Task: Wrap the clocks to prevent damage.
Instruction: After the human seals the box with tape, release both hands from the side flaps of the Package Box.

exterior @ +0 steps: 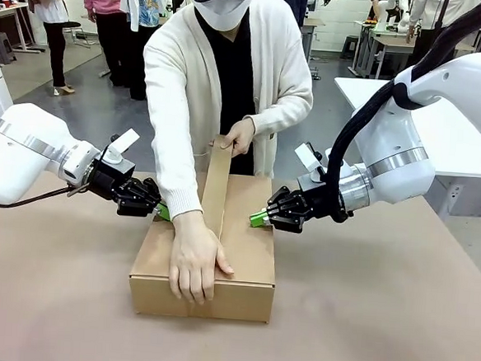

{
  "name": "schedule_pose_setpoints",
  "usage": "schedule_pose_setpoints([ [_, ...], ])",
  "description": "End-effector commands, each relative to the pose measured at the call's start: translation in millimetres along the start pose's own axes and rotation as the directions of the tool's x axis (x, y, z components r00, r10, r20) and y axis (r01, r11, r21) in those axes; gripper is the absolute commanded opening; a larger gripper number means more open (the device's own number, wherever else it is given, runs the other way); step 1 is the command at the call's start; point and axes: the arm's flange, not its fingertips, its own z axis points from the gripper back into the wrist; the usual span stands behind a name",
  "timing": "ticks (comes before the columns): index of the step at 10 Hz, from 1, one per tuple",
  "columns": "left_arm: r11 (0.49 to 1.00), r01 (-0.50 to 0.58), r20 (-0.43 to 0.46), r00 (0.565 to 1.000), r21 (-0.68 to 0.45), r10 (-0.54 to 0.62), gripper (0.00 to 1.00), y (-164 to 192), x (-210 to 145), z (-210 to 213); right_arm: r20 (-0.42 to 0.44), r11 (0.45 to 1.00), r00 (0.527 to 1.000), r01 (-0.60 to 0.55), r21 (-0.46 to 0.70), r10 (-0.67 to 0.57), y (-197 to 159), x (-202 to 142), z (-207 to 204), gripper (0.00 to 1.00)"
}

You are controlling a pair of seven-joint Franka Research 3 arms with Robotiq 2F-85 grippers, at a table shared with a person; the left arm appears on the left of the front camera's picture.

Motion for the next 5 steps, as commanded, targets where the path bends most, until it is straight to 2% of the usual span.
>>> schedule_pose_setpoints([
  [1,1.0,-0.005,-0.008,1.0,0.007,0.005,0.0,0.2,-4.3,-2.2,0.001,1.0,1.0,0.012,-0.013,-0.012,0.4,-3.0,-1.8,0.01],
  [5,1.0,-0.005,-0.008,1.0,0.007,0.005,0.0,0.2,-4.3,-2.2,0.001,1.0,1.0,0.012,-0.013,-0.012,0.4,-3.0,-1.8,0.01],
])
